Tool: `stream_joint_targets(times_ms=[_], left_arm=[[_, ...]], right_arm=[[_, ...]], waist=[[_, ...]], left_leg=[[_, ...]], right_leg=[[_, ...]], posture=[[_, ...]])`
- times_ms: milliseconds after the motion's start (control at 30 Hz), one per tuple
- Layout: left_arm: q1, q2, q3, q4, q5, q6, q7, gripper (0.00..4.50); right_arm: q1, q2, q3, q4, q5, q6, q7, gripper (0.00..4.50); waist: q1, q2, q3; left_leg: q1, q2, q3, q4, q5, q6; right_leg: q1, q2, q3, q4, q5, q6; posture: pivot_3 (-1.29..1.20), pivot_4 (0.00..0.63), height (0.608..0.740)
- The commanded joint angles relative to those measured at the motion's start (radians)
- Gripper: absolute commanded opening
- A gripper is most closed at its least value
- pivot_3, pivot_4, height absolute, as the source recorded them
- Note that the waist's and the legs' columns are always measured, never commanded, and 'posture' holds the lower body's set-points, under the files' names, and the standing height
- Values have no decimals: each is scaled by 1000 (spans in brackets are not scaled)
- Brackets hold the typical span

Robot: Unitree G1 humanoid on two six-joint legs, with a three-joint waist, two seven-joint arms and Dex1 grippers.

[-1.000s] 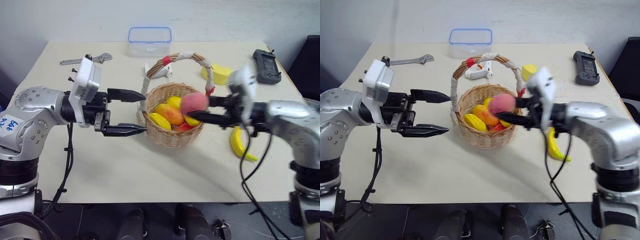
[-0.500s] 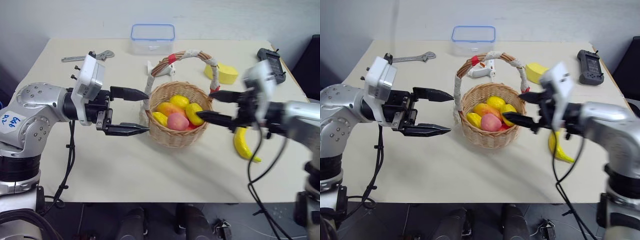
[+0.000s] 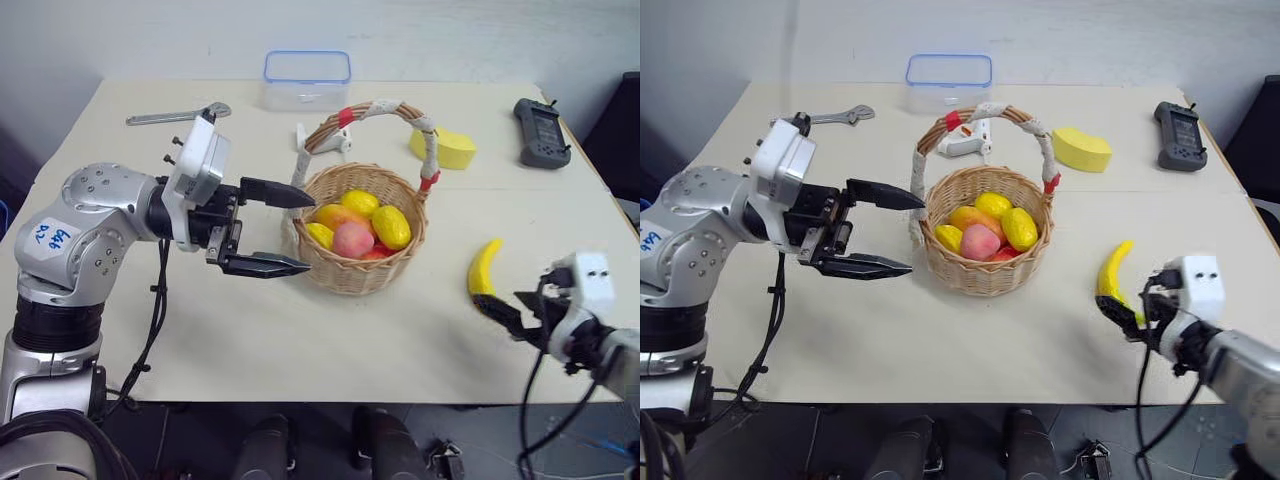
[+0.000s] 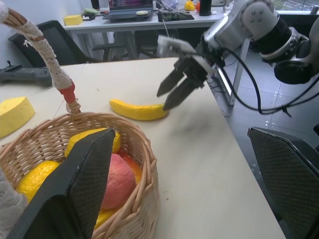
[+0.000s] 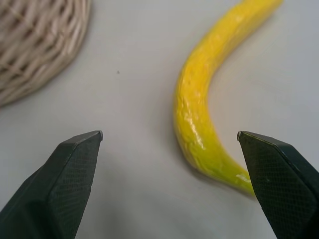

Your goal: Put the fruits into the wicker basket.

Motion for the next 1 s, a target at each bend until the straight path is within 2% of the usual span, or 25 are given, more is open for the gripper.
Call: stream_joint_targets(times_ms=[33,133,233,533,600,700,800,900,1000], left_arm=[[-10,-2,16,-16,-4,-13,-4,4500],[-8,-5,19,-16,-2,-15,2,4500],[-8,-7,23,-19,-3,-14,9,4500],[-12,7,34,-16,-2,-8,18,4500],[-6,20,44,-19,-3,1,23,4500],[9,55,78,-21,-15,23,32,4500],[27,87,113,-22,-26,40,37,4500],[35,105,127,-29,-23,41,41,4500],[32,107,128,-35,-24,44,48,4500]], right_arm=[[1,-9,60,44,-88,-144,-21,4471],[-5,-12,95,122,-122,-217,-4,4471],[4,-37,134,193,-159,-297,34,3905],[47,-140,202,233,-168,-428,193,808],[81,-200,167,185,-103,-427,303,752],[120,-337,47,98,76,-387,508,752],[69,-476,-50,78,299,-307,646,752],[-57,-573,17,96,403,-292,689,752],[-196,-598,124,123,458,-285,669,752]], waist=[[-1,0,0],[0,0,0],[1,0,0],[0,0,0],[1,0,0],[2,1,1],[-1,0,1],[0,0,0],[1,-1,0]], left_leg=[[0,0,0,0,0,0],[0,0,0,0,0,1],[0,1,0,0,0,0],[0,1,0,0,0,1],[0,1,0,0,0,1],[0,1,1,0,-1,1],[0,2,1,1,-1,2],[3,3,0,1,-2,2],[2,3,0,1,-3,3]], right_leg=[[0,0,0,0,0,1],[0,1,1,-1,1,1],[0,2,1,0,1,1],[1,3,1,0,1,1],[1,3,1,0,1,1],[0,3,1,0,1,1],[1,3,1,-1,2,2],[3,4,1,-4,2,1],[3,4,1,-5,2,0]], posture=[[0,150,740],[0,150,740],[0,150,740],[0,150,740],[0,150,740],[0,150,740],[0,150,740],[0,150,740],[0,150,740]])
